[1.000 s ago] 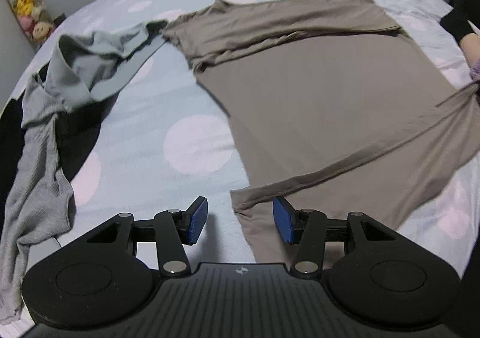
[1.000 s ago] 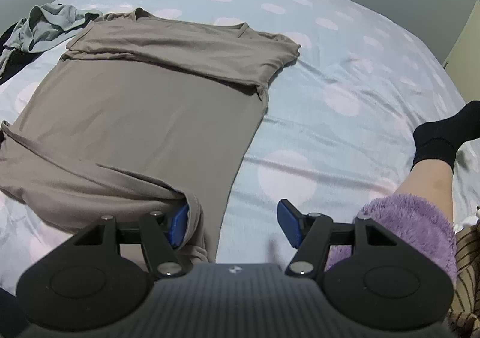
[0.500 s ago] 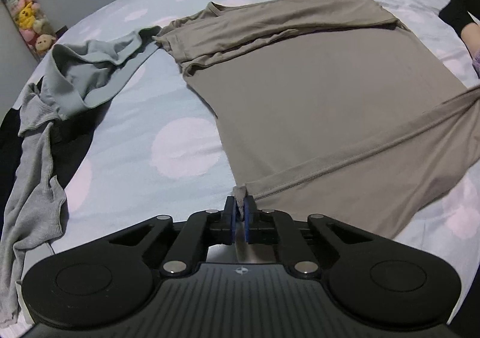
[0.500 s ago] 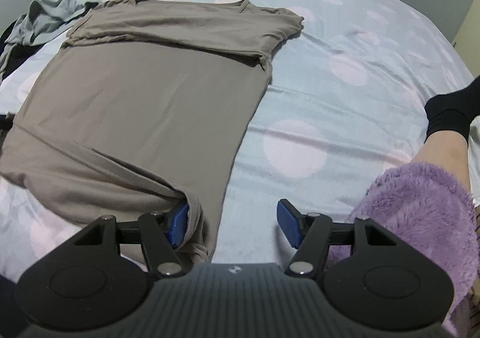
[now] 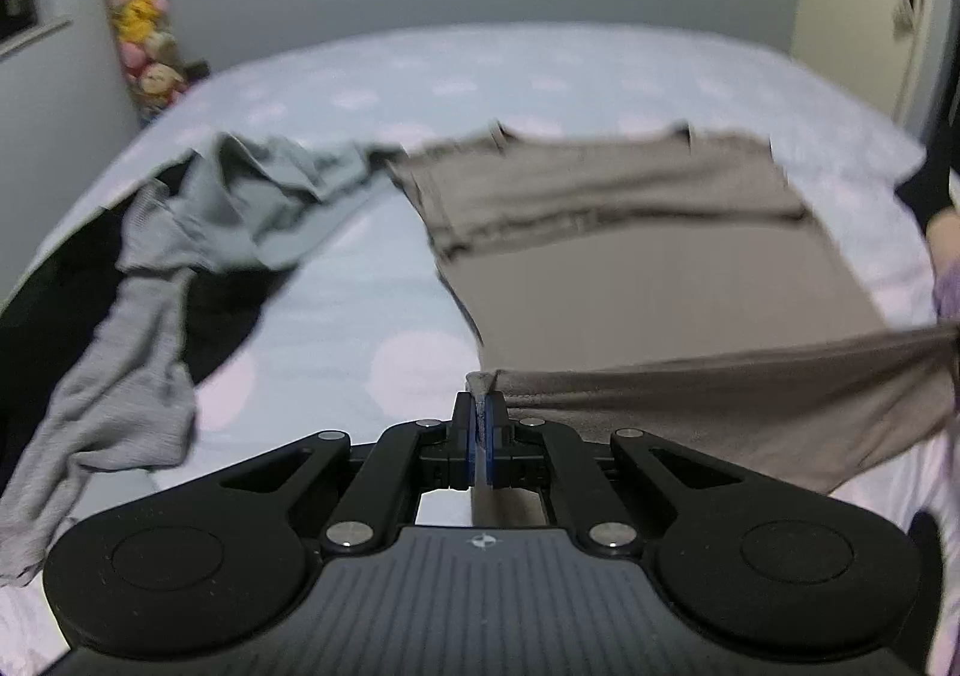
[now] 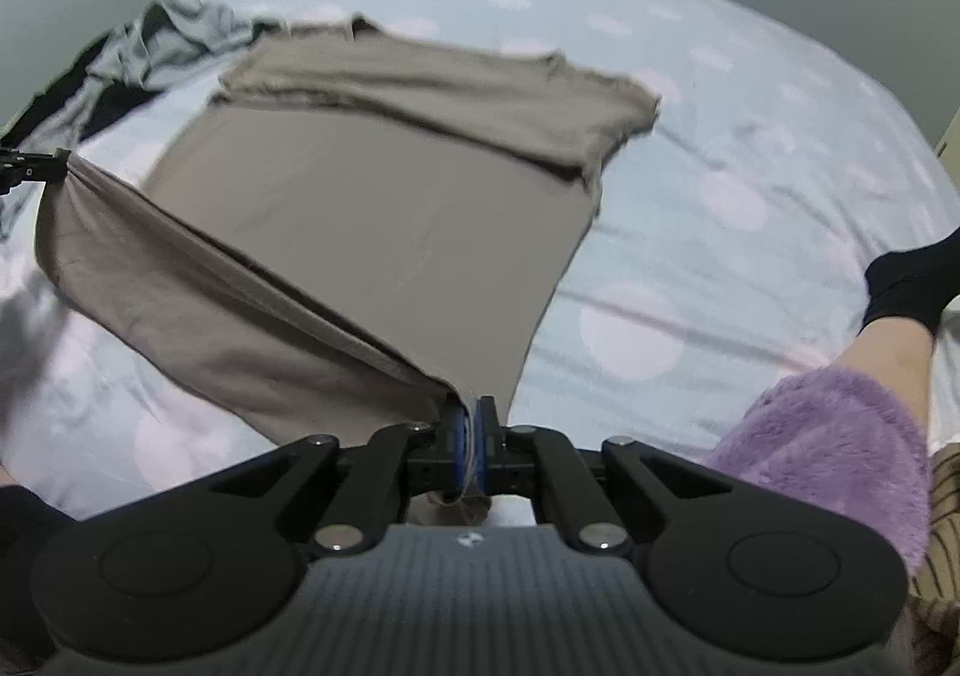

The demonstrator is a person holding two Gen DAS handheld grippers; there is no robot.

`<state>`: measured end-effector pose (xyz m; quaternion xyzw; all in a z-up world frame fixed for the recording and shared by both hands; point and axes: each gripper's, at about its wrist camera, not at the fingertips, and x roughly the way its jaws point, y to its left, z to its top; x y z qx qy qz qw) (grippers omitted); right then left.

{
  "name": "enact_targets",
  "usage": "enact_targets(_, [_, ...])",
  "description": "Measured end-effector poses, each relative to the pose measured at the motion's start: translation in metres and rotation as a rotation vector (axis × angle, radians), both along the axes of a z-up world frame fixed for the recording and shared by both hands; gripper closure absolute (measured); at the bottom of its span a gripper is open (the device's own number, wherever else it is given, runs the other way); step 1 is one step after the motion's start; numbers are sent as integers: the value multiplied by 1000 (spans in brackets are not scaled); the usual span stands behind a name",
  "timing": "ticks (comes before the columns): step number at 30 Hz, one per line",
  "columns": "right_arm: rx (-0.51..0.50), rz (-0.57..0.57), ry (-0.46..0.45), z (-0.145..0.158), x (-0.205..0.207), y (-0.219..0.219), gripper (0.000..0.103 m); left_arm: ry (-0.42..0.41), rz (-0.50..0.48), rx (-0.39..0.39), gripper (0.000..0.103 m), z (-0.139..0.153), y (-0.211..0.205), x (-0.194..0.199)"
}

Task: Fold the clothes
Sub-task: 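Grasp the folded hem edge with both grippers, then lift the hem with both grippers and fold it over toward the collar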

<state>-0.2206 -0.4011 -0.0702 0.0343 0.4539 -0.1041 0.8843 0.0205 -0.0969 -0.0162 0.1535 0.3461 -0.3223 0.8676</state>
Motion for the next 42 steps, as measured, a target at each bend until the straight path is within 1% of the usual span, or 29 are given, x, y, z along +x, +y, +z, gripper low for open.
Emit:
enact_targets(7, [-67, 15, -132, 42, -38, 27, 99, -114, 56, -96, 102, 47, 28, -35])
enact_targets(14, [-133, -16, -280, 81, -75, 45, 100, -222, 95, -208, 102, 89, 53, -70])
enact_targets(20, [-202, -13, -387, 111, -101, 60, 100, -300, 118, -281, 102, 117, 69, -92])
enact_targets(25, [-249, 12, -447, 133, -120, 72, 100, -356, 125, -340, 102, 140, 83, -109])
enact_targets(30, [-269, 32, -472, 145, -137, 80, 100, -399, 116, -400, 102, 163, 103, -130])
enact_targets(33, [-278, 44, -485, 151, -147, 84, 100, -441, 109, -421, 102, 172, 112, -144])
enact_targets(36, [-287, 56, -497, 158, -156, 88, 100, -458, 106, -417, 102, 175, 114, -148])
enact_targets(40, [-300, 72, -514, 166, -169, 94, 100, -448, 118, -377, 102, 168, 104, -137])
enact_targets(42, [-295, 73, -503, 163, -164, 91, 100, -437, 127, -351, 102, 161, 97, -130])
